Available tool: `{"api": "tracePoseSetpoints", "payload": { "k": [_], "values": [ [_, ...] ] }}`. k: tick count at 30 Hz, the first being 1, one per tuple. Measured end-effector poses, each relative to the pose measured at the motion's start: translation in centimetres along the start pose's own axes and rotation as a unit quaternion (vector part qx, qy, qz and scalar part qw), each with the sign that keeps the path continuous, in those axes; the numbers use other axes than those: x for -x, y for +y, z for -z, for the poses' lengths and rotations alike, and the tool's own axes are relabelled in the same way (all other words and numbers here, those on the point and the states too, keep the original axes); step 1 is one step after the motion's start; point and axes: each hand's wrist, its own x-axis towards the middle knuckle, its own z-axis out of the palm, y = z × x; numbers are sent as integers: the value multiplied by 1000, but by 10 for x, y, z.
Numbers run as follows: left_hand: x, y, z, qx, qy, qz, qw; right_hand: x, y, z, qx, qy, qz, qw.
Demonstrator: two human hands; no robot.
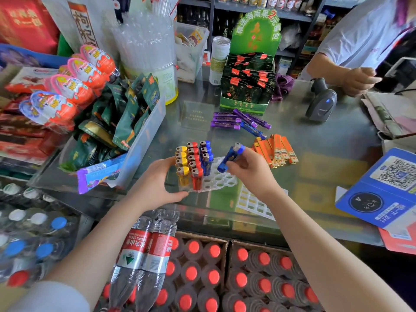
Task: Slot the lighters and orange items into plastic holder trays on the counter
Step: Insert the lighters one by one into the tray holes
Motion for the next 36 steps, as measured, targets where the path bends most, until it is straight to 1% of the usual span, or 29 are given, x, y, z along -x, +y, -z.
{"api": "tracePoseSetpoints", "payload": {
  "k": [2,5,11,17,19,24,27,29,30,32,34,36],
  "values": [
    [0,2,1,1,1,-3,1000,4,0,-6,-48,-33,-14,998],
    [1,5,3,7,2,-18,1000,7,1,-15,-34,-49,-4,998],
    [3,6,1,19,16,-15,1000,8,2,-23,92,-39,77,992],
    [-3,4,1,20,1,-13,1000,2,-2,-19,186,-88,138,969],
    [-6,4,1,21,-1,-17,1000,-1,-4,-23,225,-93,134,961],
    [-8,2,-3,23,15,-12,1000,-2,-4,-31,275,-56,118,953],
    [-10,1,-4,22,14,-6,1000,-10,-3,-17,274,-63,103,954],
    [-12,0,-5,22,13,-2,1000,-19,0,-3,295,-71,113,946],
    [-13,0,-6,21,11,1,1000,-23,2,4,305,-63,116,943],
    [-18,1,-6,18,6,3,1000,-35,5,15,304,-15,106,947],
    [-24,2,-4,26,-2,-3,1000,-51,9,22,303,48,79,949],
    [-29,3,-2,36,-5,-15,999,-70,16,27,320,90,38,942]
  ]
}}
